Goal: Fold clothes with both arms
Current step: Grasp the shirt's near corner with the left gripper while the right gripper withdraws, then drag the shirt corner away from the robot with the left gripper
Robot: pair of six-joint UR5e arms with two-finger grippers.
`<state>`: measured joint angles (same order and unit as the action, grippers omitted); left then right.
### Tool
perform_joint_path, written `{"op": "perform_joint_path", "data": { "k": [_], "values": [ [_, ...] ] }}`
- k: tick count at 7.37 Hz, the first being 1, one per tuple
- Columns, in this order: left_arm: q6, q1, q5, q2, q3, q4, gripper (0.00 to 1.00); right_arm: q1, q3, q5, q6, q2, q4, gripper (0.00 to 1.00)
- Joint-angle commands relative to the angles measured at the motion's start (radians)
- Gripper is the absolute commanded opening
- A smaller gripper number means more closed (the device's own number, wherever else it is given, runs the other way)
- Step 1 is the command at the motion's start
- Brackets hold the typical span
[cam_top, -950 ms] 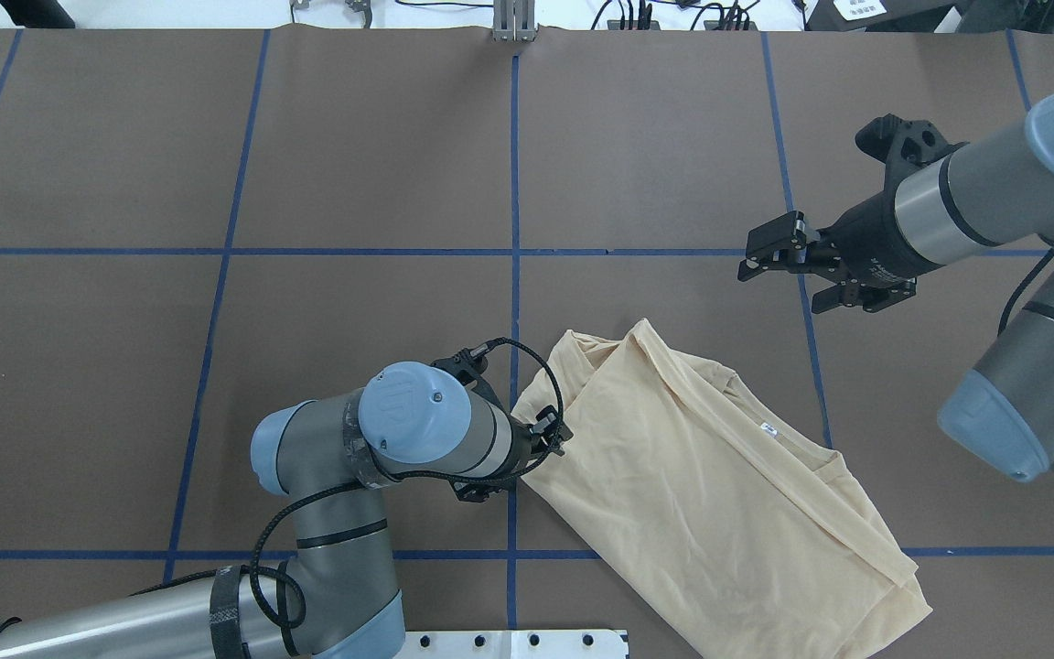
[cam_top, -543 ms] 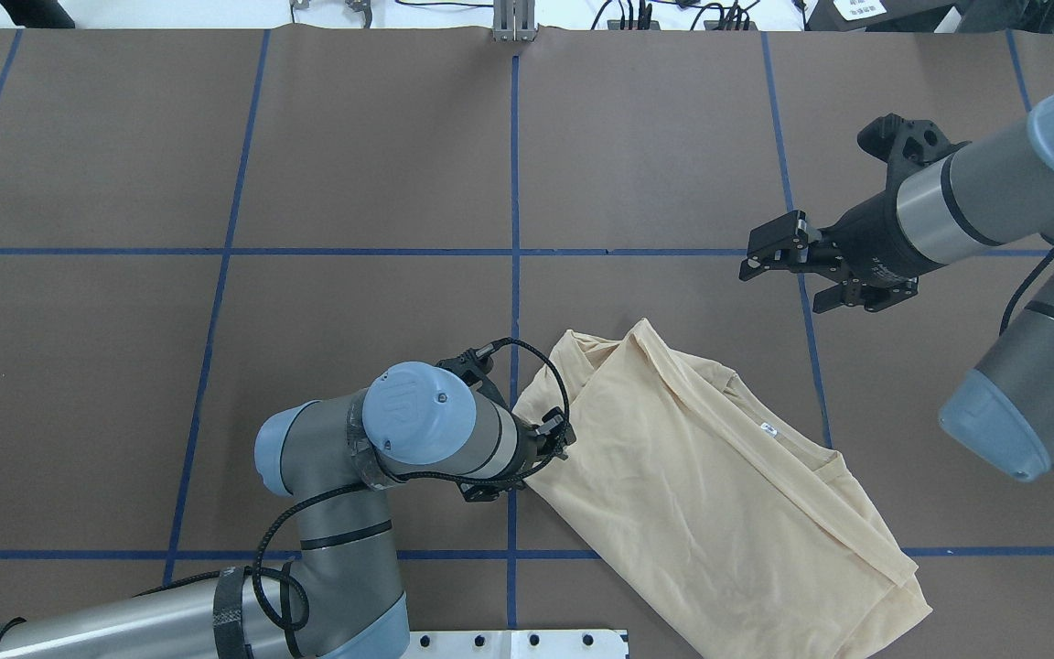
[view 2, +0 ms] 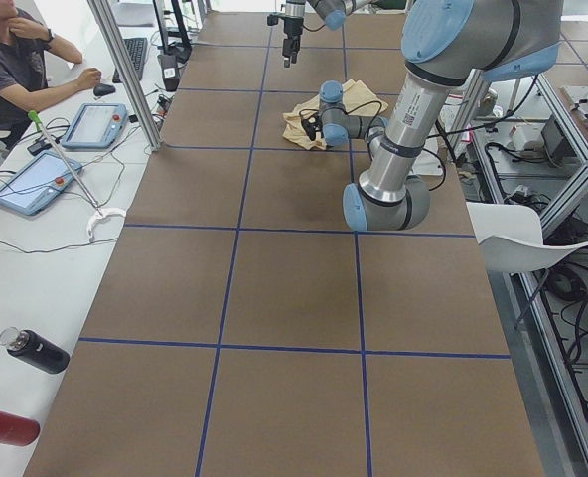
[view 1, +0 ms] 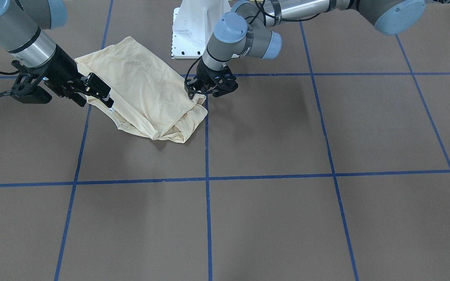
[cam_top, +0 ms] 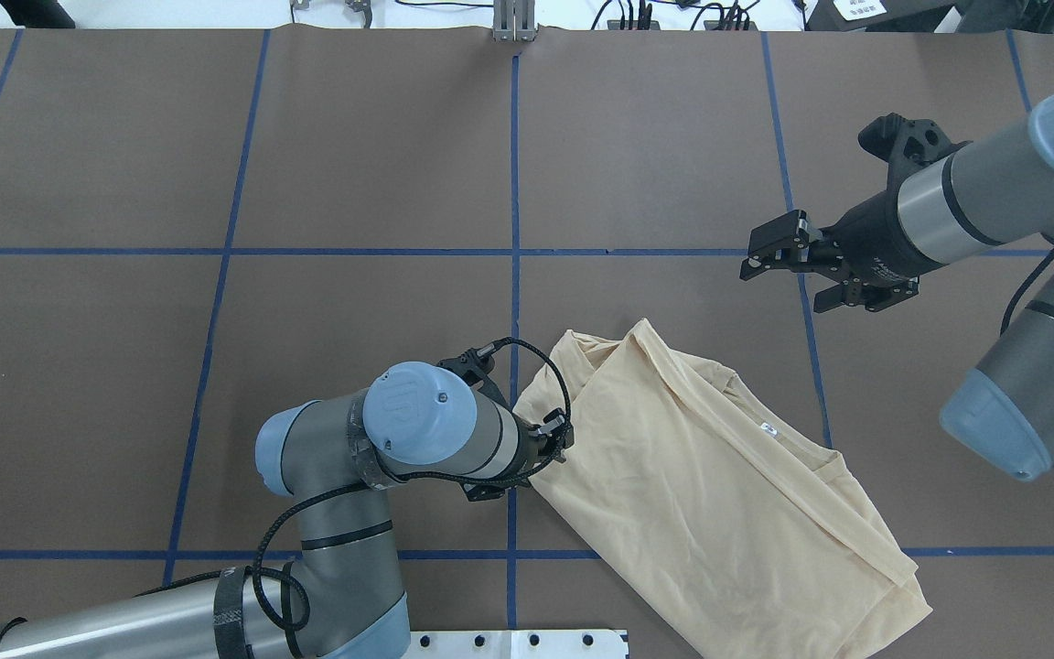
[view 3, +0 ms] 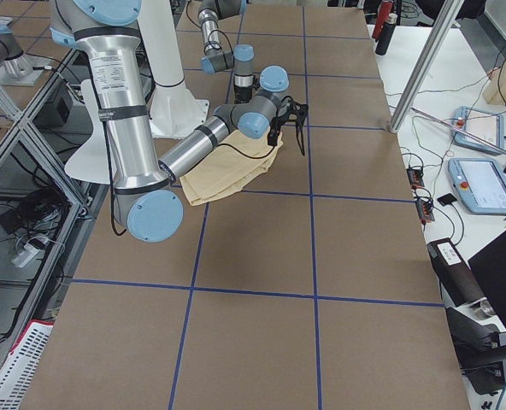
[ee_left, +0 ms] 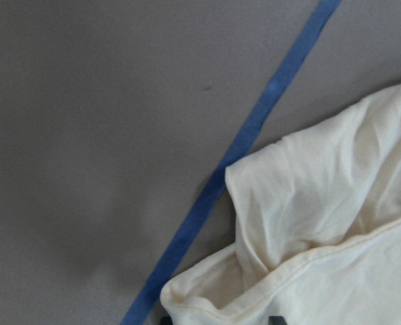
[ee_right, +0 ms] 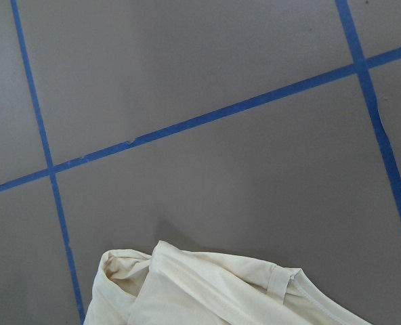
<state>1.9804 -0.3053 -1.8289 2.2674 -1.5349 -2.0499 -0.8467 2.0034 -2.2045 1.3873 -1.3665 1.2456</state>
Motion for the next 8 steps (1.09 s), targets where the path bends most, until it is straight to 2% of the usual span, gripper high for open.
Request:
{"op": "perform_joint_path", "data": {
  "k": [1,2,5,8],
  "values": [
    [0.002,-0.002,-0.001,0.0,-0.002,0.001,0.05,0.0,0.0,0.0,0.001,-0.002,0.0,1.0],
    [0.009,-0.002,-0.001,-0.002,-0.002,0.007,0.0,-0.002,0.0,0.0,-0.001,-0.003,0.0,1.0],
    [0.015,-0.026,0.0,0.006,-0.005,0.019,0.0,-0.008,-0.002,0.0,-0.001,-0.005,0.0,1.0],
    [0.0,-0.087,0.0,0.044,-0.001,0.093,0.0,-0.009,-0.002,0.0,-0.001,-0.003,-0.003,1.0]
  ]
}}
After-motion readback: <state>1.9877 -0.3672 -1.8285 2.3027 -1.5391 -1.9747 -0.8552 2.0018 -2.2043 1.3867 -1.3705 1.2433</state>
